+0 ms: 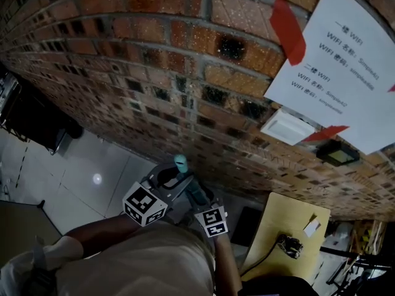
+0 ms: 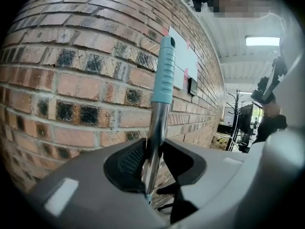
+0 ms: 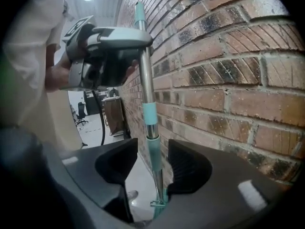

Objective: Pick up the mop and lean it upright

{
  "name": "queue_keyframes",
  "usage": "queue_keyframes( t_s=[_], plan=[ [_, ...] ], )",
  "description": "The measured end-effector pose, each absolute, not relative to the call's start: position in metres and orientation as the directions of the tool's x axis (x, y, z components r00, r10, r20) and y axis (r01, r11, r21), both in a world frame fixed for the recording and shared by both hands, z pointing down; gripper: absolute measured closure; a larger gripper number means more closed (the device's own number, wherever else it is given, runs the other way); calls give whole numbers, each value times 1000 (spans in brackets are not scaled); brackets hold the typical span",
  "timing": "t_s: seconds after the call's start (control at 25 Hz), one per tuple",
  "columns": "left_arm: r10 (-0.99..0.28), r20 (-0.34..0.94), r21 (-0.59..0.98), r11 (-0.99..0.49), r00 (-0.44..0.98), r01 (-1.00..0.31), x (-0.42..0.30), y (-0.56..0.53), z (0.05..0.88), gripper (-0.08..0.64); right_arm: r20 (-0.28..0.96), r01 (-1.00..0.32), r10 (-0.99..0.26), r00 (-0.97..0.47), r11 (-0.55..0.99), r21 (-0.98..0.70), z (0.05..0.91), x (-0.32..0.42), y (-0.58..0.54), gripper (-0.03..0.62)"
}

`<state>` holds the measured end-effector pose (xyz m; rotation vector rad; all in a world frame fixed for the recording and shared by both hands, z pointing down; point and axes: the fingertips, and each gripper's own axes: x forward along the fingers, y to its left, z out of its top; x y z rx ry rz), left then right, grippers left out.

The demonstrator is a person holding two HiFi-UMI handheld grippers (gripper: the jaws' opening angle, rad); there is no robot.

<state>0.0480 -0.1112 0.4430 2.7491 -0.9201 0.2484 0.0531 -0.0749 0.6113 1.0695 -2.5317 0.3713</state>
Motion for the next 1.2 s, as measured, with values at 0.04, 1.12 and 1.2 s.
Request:
queue_keyframes(
  t_s=[0.04,1.12,1.2],
  plan=[
    [-564,230,163,-781,793,-603,51,-110,439,431,433,-731,-634,-641,676,-93,613,52,-76,396],
    [-453,155,205,-854,878,-478,86,-91,389,428,436,-782,-704,-560,623,2,630,60,-86,449],
    [-445,158,200,-860,881,-470,87,-89,389,427,441,-783,-704,-557,622,3,631,59,-85,443]
  ],
)
